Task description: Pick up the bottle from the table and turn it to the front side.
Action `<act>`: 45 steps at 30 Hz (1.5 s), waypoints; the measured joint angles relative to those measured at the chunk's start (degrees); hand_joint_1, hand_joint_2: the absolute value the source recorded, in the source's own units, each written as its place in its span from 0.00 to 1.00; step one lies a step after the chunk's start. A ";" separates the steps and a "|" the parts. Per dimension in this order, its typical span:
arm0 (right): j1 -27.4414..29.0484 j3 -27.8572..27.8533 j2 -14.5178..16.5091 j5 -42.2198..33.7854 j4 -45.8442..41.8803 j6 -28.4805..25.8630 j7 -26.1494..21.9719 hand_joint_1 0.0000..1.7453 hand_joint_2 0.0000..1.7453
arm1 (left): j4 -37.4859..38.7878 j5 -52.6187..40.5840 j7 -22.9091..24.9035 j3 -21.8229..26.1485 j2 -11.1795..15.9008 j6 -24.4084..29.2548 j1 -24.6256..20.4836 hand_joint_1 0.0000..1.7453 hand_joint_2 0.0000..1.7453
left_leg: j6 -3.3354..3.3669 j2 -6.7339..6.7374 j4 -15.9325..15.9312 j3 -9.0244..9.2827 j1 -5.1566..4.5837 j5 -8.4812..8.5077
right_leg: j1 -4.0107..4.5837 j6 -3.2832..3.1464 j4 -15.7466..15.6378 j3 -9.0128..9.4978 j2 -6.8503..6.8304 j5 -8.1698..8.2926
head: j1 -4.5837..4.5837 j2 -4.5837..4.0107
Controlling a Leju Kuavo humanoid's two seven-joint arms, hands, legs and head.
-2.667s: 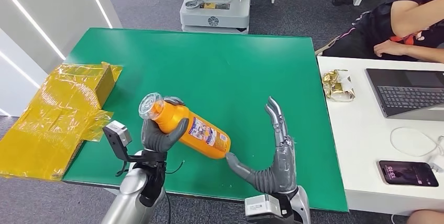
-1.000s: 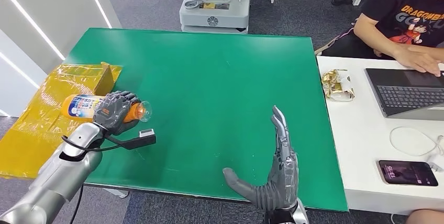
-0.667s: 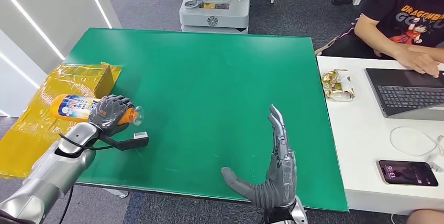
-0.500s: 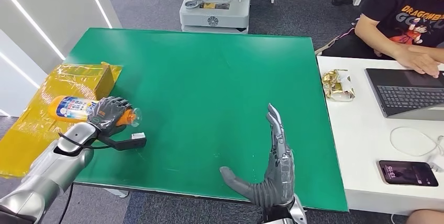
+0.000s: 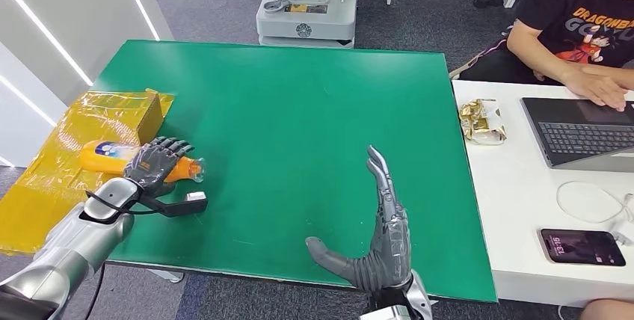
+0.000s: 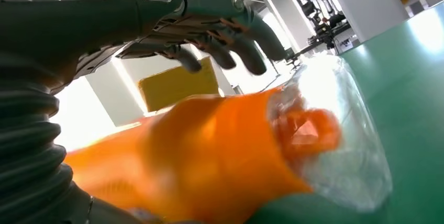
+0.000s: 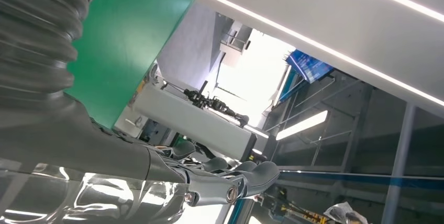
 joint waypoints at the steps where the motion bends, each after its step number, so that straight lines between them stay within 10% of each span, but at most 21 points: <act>1: -0.16 0.07 0.00 -0.09 0.16 0.01 -0.01 0.00 1.00 | 0.16 -0.06 0.07 -0.01 -0.08 -0.01 0.00 0.00 1.00 | 0.00 0.00 0.00 0.00 0.00 0.00 | 0.00 0.00 0.00 0.00 0.00 0.00 | 0.01 0.00; 20: -2.71 0.50 0.01 -2.82 3.07 0.54 -1.55 0.00 1.00 | -0.28 -0.49 0.85 2.27 1.39 3.05 3.62 0.00 1.00 | -0.01 0.01 -0.01 0.04 0.00 0.00 | 0.00 -0.01 0.04 0.03 0.01 0.00 | 0.00 0.00; 37: -2.77 0.50 0.02 -2.52 3.72 0.68 -1.78 0.00 1.00 | -19.89 -4.33 1.89 17.72 2.28 10.20 19.28 0.00 1.00 | -0.01 0.00 -0.01 0.04 0.00 0.00 | 0.00 -0.01 0.03 0.02 0.00 -0.02 | 0.01 0.00; 45: -1.44 0.32 0.02 -0.33 2.36 0.69 -0.52 0.00 1.00 | -27.97 10.61 -8.69 22.56 -0.99 15.33 22.73 0.00 1.00 | -0.01 -0.07 0.00 0.04 -0.01 0.01 | -0.01 0.00 0.01 0.04 -0.08 -0.02 | 0.02 0.00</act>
